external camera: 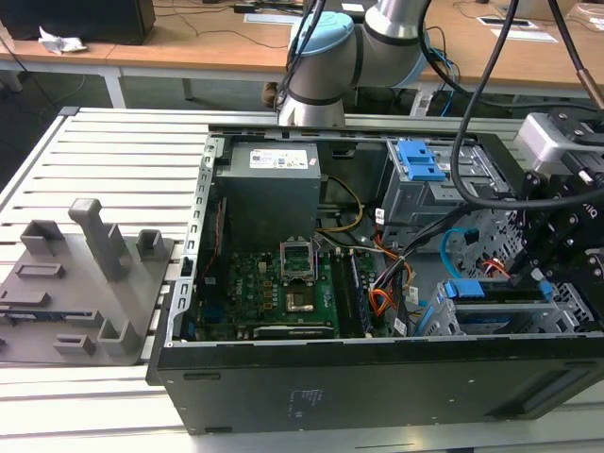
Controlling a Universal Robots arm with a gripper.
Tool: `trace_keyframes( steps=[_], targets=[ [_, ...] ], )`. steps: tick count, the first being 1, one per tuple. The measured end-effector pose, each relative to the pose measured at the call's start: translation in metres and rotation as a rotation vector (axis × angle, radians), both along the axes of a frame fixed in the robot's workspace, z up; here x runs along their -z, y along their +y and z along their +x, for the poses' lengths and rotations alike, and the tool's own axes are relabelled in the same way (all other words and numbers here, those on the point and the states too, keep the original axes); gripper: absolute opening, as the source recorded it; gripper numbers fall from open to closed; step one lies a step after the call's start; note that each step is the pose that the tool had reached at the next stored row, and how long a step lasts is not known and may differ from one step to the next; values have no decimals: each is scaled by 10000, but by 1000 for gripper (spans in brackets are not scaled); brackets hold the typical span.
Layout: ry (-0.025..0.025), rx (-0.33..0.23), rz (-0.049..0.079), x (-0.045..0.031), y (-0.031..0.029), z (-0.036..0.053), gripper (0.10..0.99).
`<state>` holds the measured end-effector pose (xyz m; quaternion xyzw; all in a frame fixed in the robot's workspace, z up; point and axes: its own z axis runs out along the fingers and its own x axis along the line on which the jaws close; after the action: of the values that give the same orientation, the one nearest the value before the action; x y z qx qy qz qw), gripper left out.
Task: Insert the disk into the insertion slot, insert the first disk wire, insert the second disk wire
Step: 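Insert the first disk wire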
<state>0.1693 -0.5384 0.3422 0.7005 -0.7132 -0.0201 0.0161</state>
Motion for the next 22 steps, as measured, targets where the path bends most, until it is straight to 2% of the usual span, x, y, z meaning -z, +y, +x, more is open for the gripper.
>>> trace_keyframes(
  steps=[2, 4, 5, 8, 17, 18, 20, 22],
  targets=[
    [0, 1, 0, -60, 0, 0, 235],
    [0, 0, 2, -161, 0, 0, 235],
    [0, 0, 1, -236, 0, 0, 235],
    [0, 0, 1, -356, 0, 0, 235],
    [0, 0, 2, -366, 0, 0, 235],
    [0, 0, 2, -366, 0, 0, 220],
    [0, 0, 2, -367, 0, 0, 106],
    [0, 0, 2, -367, 0, 0, 106]
  ],
)
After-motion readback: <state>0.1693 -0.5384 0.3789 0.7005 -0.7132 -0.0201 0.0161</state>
